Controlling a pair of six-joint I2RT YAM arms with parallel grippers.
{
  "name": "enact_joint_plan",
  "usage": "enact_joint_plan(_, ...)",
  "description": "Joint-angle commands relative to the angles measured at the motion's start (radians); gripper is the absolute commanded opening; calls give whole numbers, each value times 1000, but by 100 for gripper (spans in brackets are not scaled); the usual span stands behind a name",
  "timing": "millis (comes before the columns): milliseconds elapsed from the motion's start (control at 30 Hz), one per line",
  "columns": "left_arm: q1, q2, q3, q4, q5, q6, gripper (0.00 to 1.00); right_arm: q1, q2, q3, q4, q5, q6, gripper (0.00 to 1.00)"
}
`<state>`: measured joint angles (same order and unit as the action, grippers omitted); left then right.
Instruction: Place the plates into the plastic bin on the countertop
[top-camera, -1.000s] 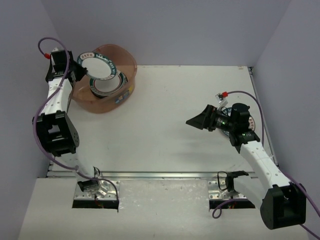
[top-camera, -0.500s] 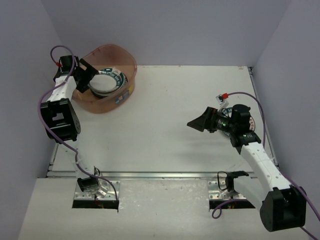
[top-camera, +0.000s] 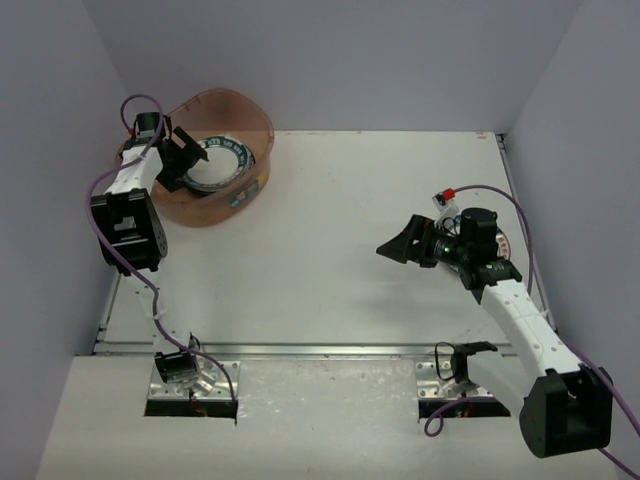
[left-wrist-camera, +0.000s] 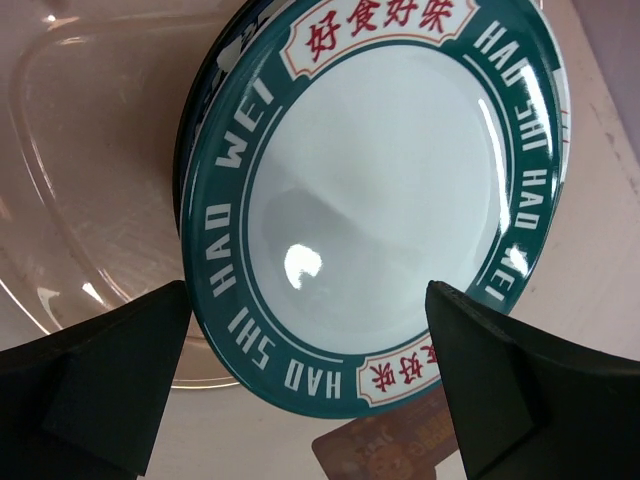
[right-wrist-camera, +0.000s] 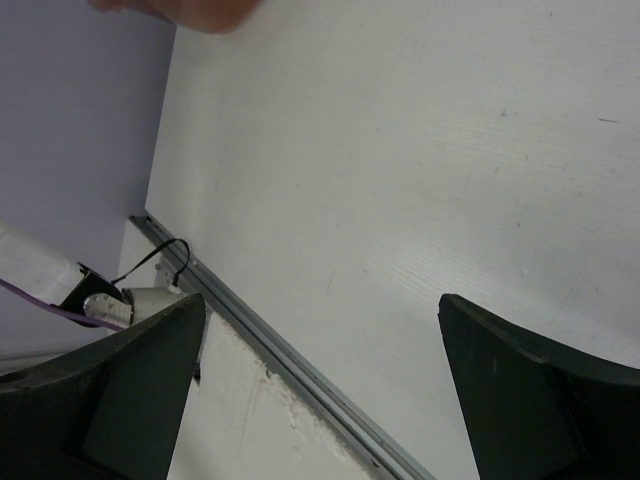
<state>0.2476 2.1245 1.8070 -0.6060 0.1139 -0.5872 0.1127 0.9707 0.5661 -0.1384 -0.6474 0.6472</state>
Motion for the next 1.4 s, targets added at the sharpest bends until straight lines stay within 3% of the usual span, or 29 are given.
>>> enact_joint_plan(0,-19,-19,89,-32,-32,33,100,-5,-26,68,-58,105,-68,99)
enact_joint_plan(100,-24,4,118,-49,4,46,100,-5,-27,79,-112,180,-106,99)
enact_joint_plan(200,-35,11,178,-119,-12,52,100,-5,22,121,-207,367,-177,99)
enact_joint_plan(367,-76,-198,91,-71,-93,46,100,-5,134,188,-291,763,-198,99)
enact_joint_plan(433,-73,-300,-51,15,-92,41,100,-5,169,225,-291,782,-213,99)
enact_joint_plan(500,-64,-355,-101,59,-97,35,100,-5,195,244,-288,746,-234,99)
enact_joint_plan(700,-29,-236,-18,-86,-40,45,100,-3,295,271,-314,719,-289,99)
enact_joint_plan(767,-33,-276,-43,-80,9,35,100,10,342,291,-337,832,-291,99)
enact_joint_plan(900,-70,-548,-278,11,48,28,100,50,493,416,-421,1122,-316,99)
enact_joint_plan(1033,-184,-1027,-597,170,19,55,100,78,701,513,-435,1253,-343,99)
enact_joint_plan(1100,-211,-1148,-710,200,41,59,100,89,778,570,-440,1256,-358,94)
enact_joint_plan(1200,-212,-1239,-766,175,71,103,100,123,875,618,-457,1295,-375,88)
enact_joint_plan(1367,-211,-1250,-864,137,66,174,100,137,999,632,-466,1359,-368,82)
